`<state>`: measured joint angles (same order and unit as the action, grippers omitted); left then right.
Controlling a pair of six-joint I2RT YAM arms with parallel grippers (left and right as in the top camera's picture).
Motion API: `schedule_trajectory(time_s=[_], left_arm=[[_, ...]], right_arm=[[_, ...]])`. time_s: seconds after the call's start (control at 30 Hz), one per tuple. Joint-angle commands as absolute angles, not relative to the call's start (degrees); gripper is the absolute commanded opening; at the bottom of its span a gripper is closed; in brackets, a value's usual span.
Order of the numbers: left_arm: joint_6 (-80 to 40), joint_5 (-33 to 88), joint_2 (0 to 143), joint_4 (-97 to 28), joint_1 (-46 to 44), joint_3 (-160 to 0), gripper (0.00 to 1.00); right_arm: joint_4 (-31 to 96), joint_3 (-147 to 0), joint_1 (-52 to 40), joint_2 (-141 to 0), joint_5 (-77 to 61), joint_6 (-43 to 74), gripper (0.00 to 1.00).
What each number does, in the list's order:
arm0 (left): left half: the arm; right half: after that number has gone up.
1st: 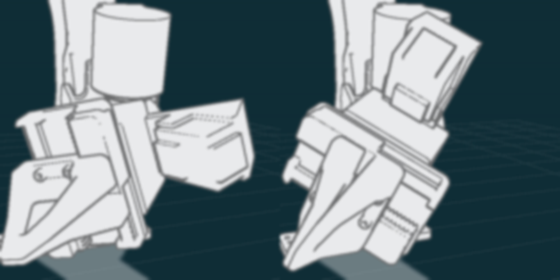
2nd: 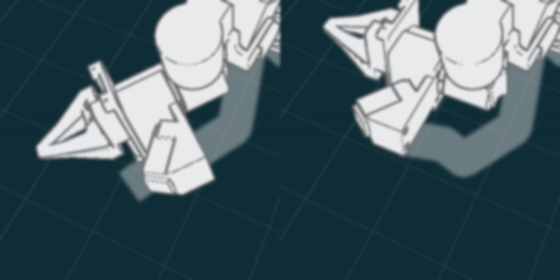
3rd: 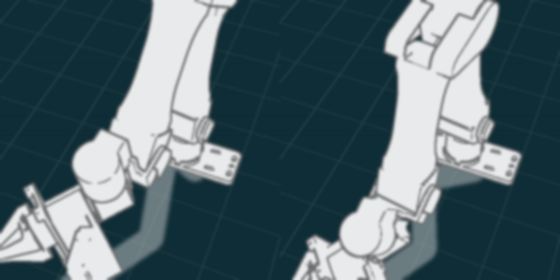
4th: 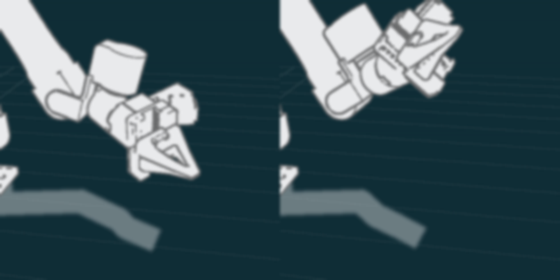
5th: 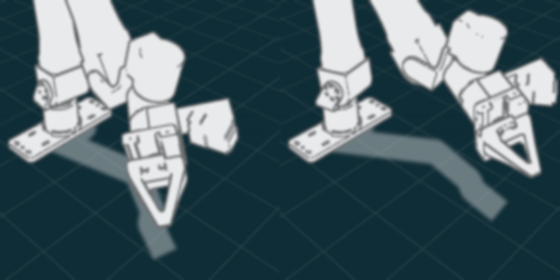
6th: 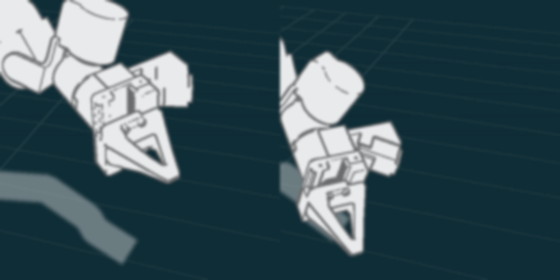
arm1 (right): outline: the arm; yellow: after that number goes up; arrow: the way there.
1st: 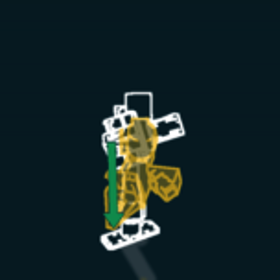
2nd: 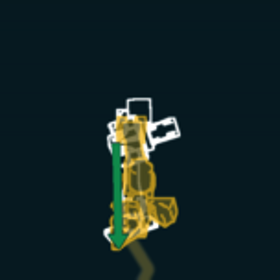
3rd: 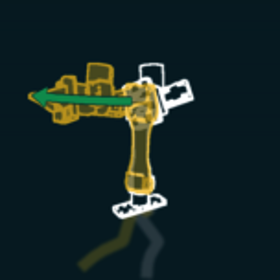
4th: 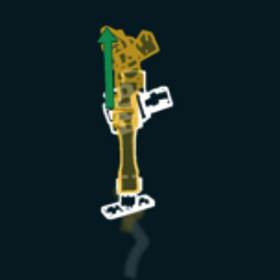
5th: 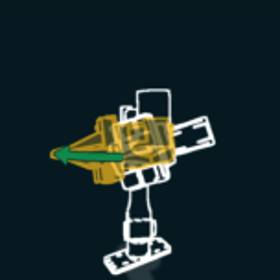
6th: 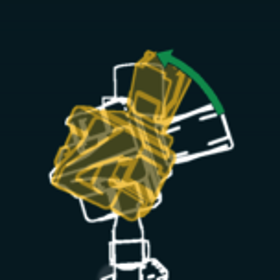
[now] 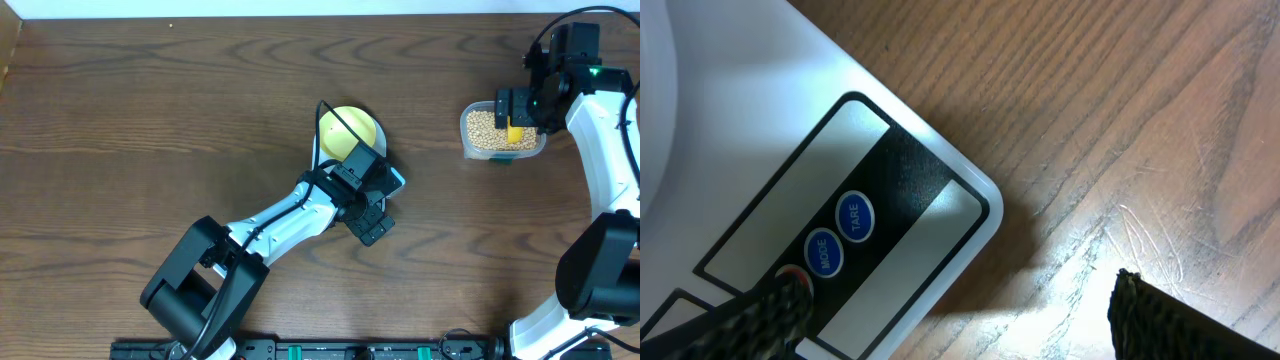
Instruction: Scoop item into bowl and weigh 50g on scale
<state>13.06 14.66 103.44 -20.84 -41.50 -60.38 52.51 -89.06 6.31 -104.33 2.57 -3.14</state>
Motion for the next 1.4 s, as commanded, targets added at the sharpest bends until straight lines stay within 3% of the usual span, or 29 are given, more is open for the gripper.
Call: schedule_trajectory(time_s=[0.0,0.77,1.37], left_arm=[[11.68,14.31,105.97,-22.09,-41.06,-60.03,0.98],[11.66,14.35,112.53,-28.01,-41.01,-65.58,0.98],[10.17,14.94,112.81,-25.63,-39.05,-65.60,0.98]], right_arm=[[52.47,-88.86,6.70,-104.49,3.03,-2.83,0.99],[52.47,-88.86,6.70,-104.49,3.03,-2.83,0.99],[52.47,-88.86,6.70,-104.49,3.03,-2.83,0.99]])
